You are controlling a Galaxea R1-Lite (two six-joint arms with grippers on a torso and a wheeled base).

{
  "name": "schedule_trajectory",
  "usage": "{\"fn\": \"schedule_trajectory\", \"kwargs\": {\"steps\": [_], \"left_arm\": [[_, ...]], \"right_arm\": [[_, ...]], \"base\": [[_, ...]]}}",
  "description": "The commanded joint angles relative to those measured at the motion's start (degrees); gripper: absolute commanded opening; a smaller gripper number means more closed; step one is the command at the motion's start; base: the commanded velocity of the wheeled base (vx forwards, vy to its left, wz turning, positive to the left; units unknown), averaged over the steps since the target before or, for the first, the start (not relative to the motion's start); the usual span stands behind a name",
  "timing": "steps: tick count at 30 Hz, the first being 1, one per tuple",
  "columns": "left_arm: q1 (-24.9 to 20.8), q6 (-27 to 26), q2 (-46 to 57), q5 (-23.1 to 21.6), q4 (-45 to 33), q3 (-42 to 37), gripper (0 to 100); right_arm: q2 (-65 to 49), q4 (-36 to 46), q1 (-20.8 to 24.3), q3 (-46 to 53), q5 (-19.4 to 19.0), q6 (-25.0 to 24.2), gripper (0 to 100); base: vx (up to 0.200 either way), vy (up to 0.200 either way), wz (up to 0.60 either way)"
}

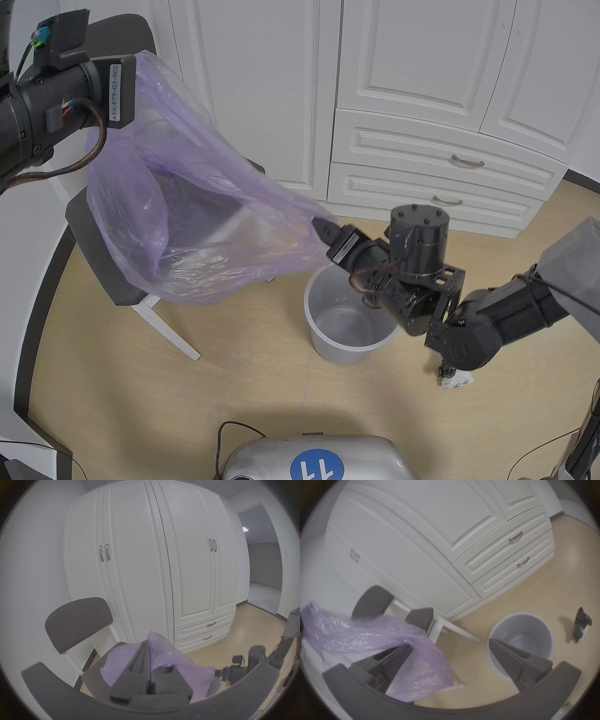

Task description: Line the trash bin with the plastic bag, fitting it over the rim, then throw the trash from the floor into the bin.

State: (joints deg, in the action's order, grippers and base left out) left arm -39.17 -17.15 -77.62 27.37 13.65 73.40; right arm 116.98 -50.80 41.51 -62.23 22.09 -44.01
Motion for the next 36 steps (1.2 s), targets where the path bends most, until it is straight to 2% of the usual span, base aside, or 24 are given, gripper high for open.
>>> {"fn": "schedule_trajectory", "kwargs": {"steps": [1,6,14,24,30,36], "left_arm": [[0.0,0.7,0.5,0.0,0.1,-1.5,0],[0.0,2.4,-0.7,0.0,0.5,-2.1,0],[0.0,3.8,-1.4,0.1,0.6,-1.3,0],[0.1,4.7,-0.7,0.1,0.4,-1.0,0],[0.2,4.6,-0.7,0.2,0.1,0.3,0],[0.3,4.7,-0.5,0.2,0.0,0.4,0]], "right_arm": [[-3.0,2.7,-1.6,0.1,-4.7,-1.7,100],[-0.7,4.7,2.4,1.1,-5.6,-4.4,100],[2.8,4.7,1.0,-0.9,-10.5,-13.2,100],[0.9,4.9,-2.8,-0.9,-11.1,-13.0,100],[-0.1,7.0,-3.2,0.7,-14.1,-12.2,100],[-1.0,8.4,-3.3,0.8,-14.5,-11.7,100]], "base": [[0.0,0.0,0.0],[0.0,0.0,0.0],[0.0,0.0,0.0],[0.0,0.0,0.0],[0.0,0.0,0.0],[0.0,0.0,0.0]]}}
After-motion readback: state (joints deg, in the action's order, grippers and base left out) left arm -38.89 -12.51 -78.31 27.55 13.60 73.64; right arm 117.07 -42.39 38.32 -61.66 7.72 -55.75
